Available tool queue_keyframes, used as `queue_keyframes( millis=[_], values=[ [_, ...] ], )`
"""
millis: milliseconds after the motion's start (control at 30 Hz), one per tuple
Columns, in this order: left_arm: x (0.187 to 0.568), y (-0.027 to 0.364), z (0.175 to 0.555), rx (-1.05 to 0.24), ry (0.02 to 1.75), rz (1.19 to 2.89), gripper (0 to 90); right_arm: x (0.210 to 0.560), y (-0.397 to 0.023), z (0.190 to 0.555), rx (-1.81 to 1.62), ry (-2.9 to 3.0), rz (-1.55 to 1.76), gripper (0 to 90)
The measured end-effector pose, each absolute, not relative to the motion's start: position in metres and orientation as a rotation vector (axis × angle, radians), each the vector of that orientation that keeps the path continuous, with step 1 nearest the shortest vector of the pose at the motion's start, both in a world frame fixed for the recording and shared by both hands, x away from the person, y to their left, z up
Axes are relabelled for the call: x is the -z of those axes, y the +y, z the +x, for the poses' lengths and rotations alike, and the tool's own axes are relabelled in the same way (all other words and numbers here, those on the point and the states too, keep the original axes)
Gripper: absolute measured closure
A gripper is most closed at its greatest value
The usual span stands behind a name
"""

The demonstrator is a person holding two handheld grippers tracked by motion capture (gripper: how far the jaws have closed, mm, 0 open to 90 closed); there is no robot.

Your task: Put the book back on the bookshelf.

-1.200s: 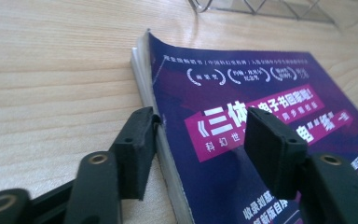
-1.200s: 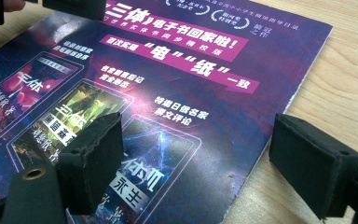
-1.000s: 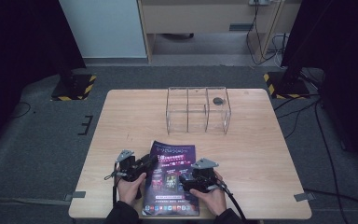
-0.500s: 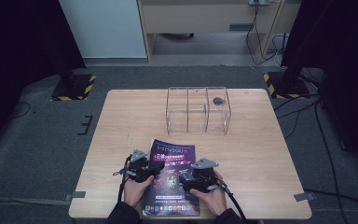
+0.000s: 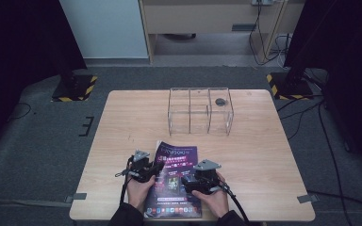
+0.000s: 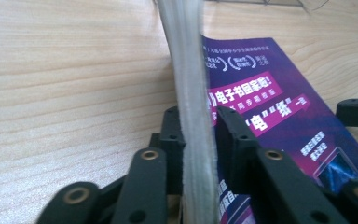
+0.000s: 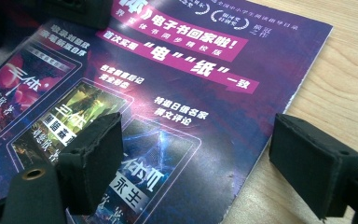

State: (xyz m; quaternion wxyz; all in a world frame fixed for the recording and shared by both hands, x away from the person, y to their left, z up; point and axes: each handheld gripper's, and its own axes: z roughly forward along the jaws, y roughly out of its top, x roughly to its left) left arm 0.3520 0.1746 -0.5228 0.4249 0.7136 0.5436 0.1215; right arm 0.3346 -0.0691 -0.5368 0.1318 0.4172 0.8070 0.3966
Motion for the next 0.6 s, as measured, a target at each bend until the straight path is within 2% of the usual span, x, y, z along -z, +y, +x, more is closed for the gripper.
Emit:
queue_keyframes(
  millis=[167, 600],
  values=[
    [0.517, 0.171, 0.349, -0.328, 1.339, 1.782, 80.6, 0.537, -0.07, 0.335, -1.154, 2.346, 1.214, 17.7],
    [0.504, 0.171, 0.341, -0.322, 1.286, 1.731, 82.0, 0.531, -0.079, 0.335, -1.198, 2.332, 1.193, 14.9]
  ],
)
